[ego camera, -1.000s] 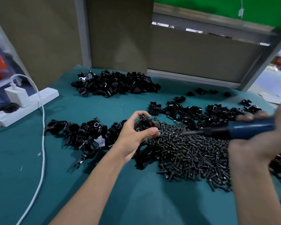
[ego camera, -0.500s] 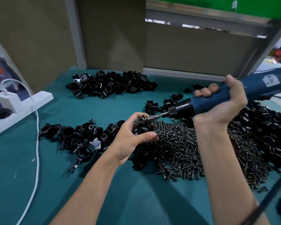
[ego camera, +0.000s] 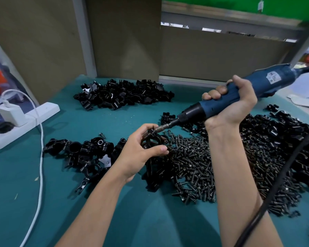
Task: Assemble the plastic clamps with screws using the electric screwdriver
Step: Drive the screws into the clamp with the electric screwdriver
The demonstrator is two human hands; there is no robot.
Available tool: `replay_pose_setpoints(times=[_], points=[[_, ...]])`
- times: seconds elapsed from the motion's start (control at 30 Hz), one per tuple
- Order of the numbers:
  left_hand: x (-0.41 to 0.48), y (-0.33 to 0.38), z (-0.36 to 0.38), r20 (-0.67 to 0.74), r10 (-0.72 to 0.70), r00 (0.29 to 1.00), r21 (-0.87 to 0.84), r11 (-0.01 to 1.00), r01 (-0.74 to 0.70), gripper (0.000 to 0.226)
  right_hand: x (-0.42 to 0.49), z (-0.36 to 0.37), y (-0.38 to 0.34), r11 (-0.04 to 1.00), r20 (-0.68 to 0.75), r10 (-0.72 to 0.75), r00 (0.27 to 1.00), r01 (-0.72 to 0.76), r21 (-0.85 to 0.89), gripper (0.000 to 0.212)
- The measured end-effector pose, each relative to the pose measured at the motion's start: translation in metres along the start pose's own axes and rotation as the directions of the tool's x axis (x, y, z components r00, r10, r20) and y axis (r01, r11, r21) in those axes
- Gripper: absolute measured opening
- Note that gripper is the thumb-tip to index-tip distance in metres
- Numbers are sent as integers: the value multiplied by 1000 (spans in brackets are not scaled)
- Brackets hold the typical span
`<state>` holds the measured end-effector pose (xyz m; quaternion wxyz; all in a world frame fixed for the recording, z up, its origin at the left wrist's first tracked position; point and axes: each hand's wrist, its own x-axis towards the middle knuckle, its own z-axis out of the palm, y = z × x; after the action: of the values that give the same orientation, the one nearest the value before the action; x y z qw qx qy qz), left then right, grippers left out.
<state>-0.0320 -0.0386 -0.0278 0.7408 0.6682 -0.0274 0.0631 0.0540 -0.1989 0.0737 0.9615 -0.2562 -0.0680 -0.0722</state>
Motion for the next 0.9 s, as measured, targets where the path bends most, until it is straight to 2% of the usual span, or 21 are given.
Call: replay_pose_setpoints(times=[0.33,0.9], points=[[0,-3,1,46,26,999,205,978,-35,48,4,-5,-2,998,-8,30,1000,-31,-47,20],[2,-7,-1,50,-4,999,137,991,-3,46,5,-5,1,999,-29,41,999,-42,-32,23]])
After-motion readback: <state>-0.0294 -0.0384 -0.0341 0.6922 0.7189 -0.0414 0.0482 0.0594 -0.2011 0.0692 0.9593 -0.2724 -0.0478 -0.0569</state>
